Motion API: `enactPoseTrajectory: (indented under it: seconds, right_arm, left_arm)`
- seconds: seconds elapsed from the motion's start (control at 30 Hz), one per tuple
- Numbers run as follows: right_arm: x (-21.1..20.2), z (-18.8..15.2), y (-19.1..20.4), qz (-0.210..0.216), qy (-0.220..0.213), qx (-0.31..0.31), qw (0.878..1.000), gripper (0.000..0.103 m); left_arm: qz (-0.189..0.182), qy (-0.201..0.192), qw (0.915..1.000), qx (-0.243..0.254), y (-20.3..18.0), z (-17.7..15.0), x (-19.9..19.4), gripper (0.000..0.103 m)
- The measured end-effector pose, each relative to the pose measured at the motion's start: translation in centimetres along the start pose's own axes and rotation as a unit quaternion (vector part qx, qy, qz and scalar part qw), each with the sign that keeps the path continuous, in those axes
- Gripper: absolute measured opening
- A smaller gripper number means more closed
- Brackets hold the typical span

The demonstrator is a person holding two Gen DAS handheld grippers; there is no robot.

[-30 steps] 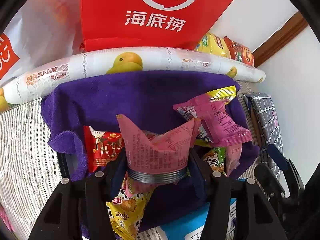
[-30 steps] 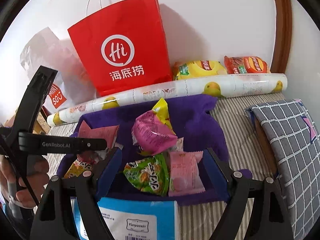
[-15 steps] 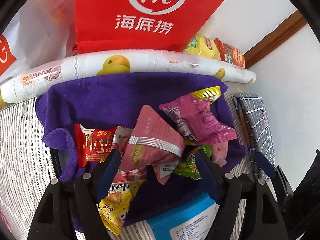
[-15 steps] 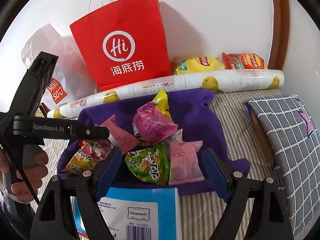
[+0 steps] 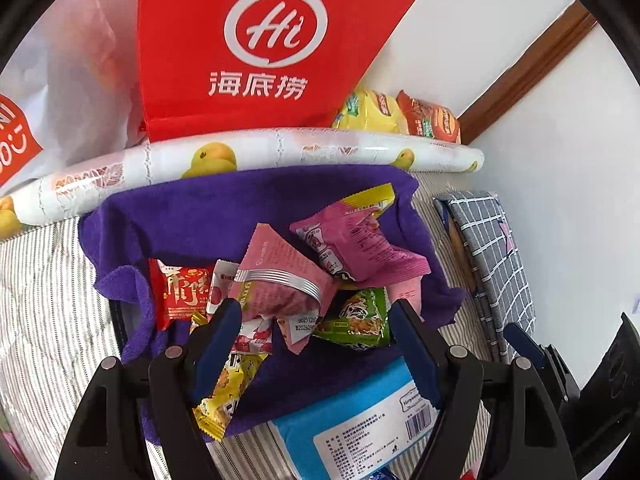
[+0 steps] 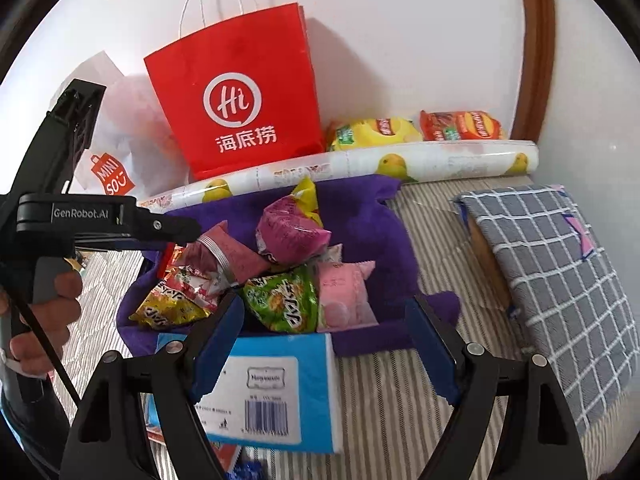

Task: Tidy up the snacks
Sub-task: 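Grasp the blue snack packet from the bed with the right tool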

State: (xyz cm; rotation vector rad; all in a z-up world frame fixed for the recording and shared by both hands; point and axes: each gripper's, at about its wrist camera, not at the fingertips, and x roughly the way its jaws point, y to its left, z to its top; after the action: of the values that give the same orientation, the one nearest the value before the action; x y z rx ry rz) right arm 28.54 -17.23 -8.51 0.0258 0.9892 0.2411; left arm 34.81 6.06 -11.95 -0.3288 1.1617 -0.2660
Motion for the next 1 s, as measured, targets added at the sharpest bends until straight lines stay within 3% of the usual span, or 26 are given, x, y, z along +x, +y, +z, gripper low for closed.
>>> enactPoseTrajectory:
  seconds: [0.2, 0.4, 0.77, 1.0]
  right_arm:
    - [-2.3, -1.1, -0.2, -0.038, -0.013, -0.02, 0.999, 0.082]
    - [-4.3, -2.4, -0.5, -0.007, -0.028, -0.012, 1.0, 0.082]
    - [-5.1, -5.8, 2.1, 0.029, 0.005, -0.035, 0.999, 0.082]
    - [-6.1, -7.5, 1.9, 0.074, 0.012, -0.003, 0.997, 0.082]
  left_arm:
    - [0.004, -0.031, 0.9995, 0.0, -0.3, -0.8, -2.6, 0.075]
    - [-0.002, -0.032, 0.9995, -0.004, -0.2, -3.6, -3.9, 0.075]
    - [0.017, -0.048, 0.9987, 0.002, -0.1, -9.0, -7.5, 0.074]
    - [0.021, -0.052, 0.9984, -0.002, 0.5, -11.5, -8.8, 0.074]
